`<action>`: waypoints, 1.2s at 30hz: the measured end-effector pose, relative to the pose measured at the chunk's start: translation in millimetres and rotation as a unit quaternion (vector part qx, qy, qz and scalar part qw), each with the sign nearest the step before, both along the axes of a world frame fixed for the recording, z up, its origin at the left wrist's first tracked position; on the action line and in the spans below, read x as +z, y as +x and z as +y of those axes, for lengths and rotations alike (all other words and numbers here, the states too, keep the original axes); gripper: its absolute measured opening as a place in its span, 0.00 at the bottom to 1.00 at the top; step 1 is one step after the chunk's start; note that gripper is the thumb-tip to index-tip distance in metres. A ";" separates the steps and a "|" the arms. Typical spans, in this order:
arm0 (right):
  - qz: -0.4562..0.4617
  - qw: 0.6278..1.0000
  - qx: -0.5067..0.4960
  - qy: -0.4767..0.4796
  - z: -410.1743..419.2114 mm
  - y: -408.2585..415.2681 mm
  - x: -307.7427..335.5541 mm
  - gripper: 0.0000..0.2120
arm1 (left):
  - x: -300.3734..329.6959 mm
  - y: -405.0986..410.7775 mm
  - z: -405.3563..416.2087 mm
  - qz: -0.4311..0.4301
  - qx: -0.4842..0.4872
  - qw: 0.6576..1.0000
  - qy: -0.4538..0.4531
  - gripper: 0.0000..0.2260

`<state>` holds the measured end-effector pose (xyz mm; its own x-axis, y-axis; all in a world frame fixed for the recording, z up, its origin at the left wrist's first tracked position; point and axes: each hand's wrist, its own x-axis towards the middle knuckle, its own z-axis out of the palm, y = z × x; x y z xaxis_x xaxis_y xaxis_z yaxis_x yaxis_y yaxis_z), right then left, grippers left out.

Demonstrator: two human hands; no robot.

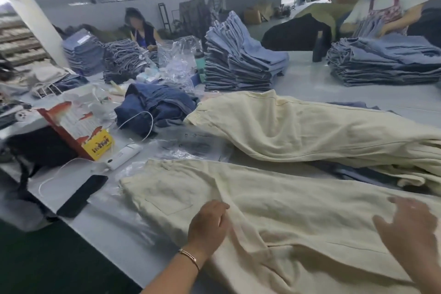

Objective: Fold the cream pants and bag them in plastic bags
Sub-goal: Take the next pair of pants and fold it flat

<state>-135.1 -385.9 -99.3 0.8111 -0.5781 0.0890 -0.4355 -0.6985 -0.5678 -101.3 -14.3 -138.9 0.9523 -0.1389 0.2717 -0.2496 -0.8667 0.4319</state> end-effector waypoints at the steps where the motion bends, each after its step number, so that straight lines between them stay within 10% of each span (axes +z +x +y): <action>1: 0.001 0.999 0.044 0.002 23.9 -5.1 5.0 0.20 | 0.1 6.8 16.0 0.007 0.024 1.000 0.002 0.14; 7: 0.132 0.933 0.325 0.078 137.9 2.6 -24.0 0.13 | 2.7 53.7 108.4 0.058 0.123 0.991 0.018 0.18; 9: 0.104 0.940 0.316 0.080 171.0 14.4 -32.2 0.06 | 5.0 74.1 139.7 0.071 0.135 0.988 0.030 0.18; 16: 0.189 0.940 0.281 0.039 263.6 65.1 -40.4 0.29 | -0.3 162.0 222.9 0.145 0.097 0.978 0.118 0.20; 23: 0.194 0.956 0.217 0.039 316.9 117.1 -34.6 0.06 | -10.8 222.9 253.1 0.201 0.078 0.967 0.132 0.24; 28: 0.139 0.971 0.182 0.070 327.1 140.8 -17.9 0.07 | -6.9 237.0 246.4 0.281 0.113 0.947 -0.110 0.27; 36: 0.007 0.966 0.251 0.057 309.6 147.3 68.4 0.07 | 50.7 229.5 278.6 0.308 -0.023 0.887 -0.343 0.02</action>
<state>12.1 -76.3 -30.9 0.9925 -0.1171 0.0341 -0.0669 -0.7565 -0.6506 128.2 264.3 -88.2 0.9473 -0.1845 -0.2621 0.1881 -0.3421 0.9206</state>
